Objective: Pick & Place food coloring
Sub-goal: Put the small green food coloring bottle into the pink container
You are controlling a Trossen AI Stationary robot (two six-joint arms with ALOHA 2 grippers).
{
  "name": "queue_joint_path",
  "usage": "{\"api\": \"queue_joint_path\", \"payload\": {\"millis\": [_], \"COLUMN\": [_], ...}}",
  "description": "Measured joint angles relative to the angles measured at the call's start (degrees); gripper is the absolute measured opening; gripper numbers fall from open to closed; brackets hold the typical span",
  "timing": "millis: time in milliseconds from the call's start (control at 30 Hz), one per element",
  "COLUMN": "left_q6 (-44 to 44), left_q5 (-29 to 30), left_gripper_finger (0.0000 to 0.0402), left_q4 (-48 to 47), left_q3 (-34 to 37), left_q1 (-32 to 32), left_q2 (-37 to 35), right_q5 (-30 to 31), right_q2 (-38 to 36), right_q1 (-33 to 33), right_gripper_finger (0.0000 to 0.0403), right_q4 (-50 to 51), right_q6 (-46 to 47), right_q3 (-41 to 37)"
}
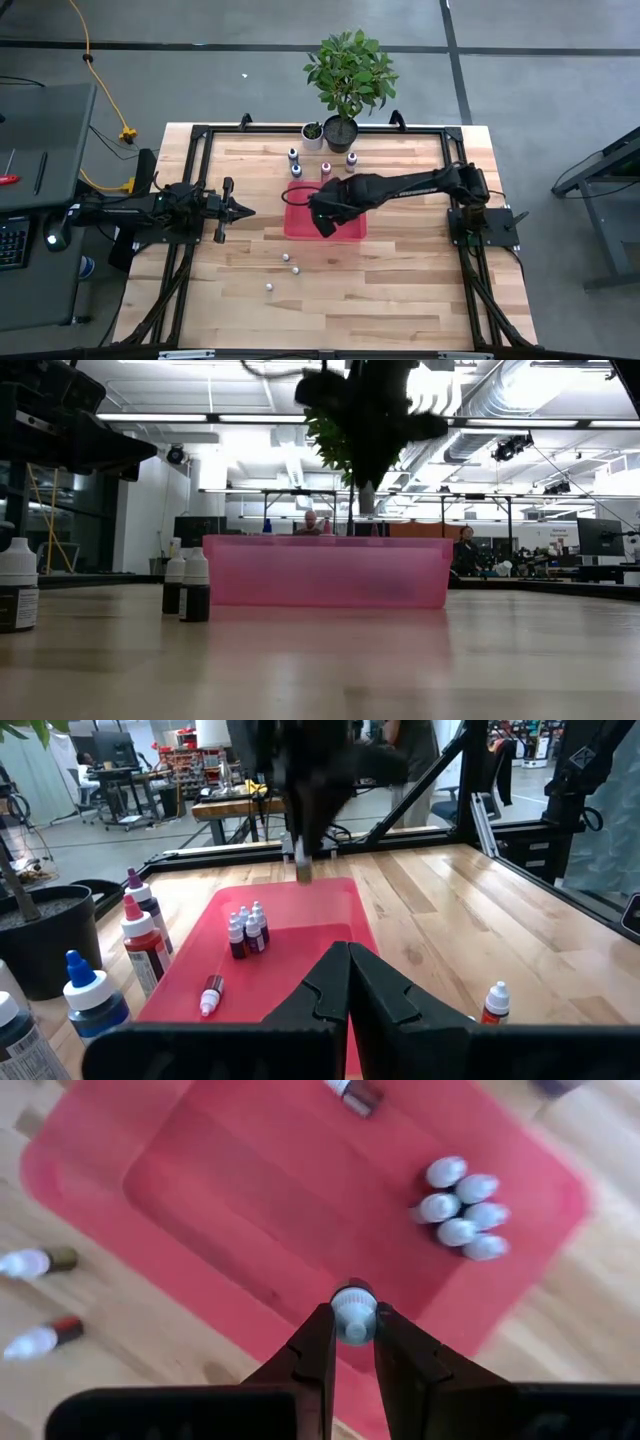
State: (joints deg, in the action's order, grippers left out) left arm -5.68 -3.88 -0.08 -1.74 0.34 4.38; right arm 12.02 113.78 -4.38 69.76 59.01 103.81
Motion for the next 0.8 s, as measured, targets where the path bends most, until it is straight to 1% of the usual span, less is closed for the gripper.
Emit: {"api": "queue_joint_path", "payload": {"millis": [167, 333, 500, 800], "left_q6": [0.0, 0.0, 0.0, 0.0], "left_q5": [0.0, 0.0, 0.0, 0.0], "left_gripper_finger": [0.0000, 0.0000, 0.0000, 0.0000], "left_q4": [0.0, 0.0, 0.0, 0.0], "left_q3": [0.0, 0.0, 0.0, 0.0], "left_q1": [0.0, 0.0, 0.0, 0.0], "left_q2": [0.0, 0.0, 0.0, 0.0], "right_q5": [-0.9, -0.6, 1.5, 0.0], "right_q2": [0.0, 0.0, 0.5, 4.6], "right_q1": [0.6, 1.9, 3.7, 7.2], "right_gripper_finger": [0.0047, 0.0047, 0.0047, 0.0047], "right_q4": [-13.1, -18.1, -18.2, -18.4], "right_q6": [3.8, 5.5, 4.9, -0.5], "right_q3": [-9.1, -14.3, -14.5, -11.7]}}
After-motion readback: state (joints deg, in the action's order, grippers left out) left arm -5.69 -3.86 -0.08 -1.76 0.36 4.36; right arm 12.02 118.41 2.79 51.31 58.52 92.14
